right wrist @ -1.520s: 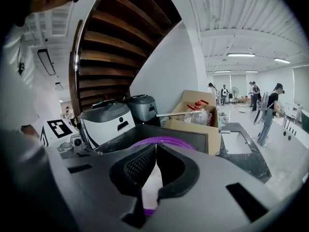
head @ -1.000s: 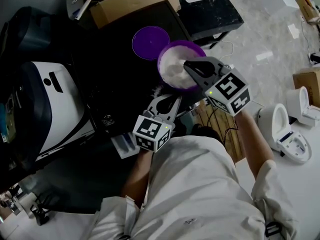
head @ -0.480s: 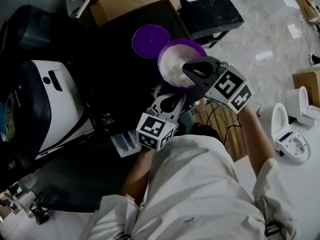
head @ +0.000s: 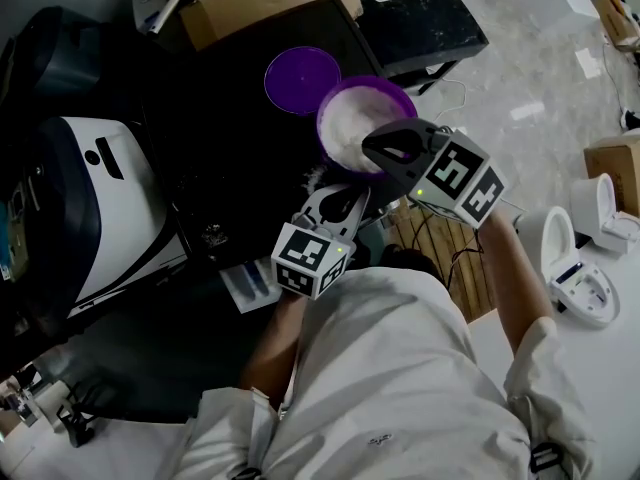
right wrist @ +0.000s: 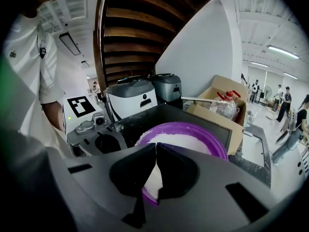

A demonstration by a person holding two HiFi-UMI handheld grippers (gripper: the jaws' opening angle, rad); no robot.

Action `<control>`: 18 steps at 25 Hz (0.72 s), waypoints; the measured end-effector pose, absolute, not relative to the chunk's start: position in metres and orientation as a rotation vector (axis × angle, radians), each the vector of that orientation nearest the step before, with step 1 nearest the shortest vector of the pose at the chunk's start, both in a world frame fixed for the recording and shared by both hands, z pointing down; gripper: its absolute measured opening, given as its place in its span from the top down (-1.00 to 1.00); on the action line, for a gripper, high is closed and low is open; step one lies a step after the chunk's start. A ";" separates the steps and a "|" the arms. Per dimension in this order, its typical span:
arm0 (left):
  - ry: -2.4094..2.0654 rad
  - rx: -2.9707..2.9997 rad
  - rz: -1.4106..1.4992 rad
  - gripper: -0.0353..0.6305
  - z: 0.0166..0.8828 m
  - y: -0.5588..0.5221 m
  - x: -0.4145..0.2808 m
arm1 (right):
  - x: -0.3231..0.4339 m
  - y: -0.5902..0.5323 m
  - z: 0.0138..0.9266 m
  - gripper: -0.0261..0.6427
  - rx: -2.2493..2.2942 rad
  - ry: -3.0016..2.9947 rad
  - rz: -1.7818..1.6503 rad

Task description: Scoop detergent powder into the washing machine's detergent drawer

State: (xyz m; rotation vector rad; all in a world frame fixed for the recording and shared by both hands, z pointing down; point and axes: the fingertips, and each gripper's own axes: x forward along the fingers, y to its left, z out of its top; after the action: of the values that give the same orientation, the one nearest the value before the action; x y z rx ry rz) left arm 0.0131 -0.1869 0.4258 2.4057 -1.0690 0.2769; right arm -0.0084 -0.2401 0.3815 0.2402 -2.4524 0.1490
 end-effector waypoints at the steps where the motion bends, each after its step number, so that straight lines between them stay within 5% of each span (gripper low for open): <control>1: -1.070 2.405 0.277 0.83 0.426 -0.187 0.013 | -0.008 -0.240 0.382 0.89 0.240 -2.452 0.149; 18: -1.080 2.400 0.270 0.83 0.425 -0.185 0.013 | 0.001 -0.227 0.382 0.87 0.291 -2.452 0.349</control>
State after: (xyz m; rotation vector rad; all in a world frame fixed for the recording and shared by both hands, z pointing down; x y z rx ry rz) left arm 0.0135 -0.1845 0.4252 2.3999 -1.0800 0.2699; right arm 0.0009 -0.2269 0.3819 0.2908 -2.4524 0.3491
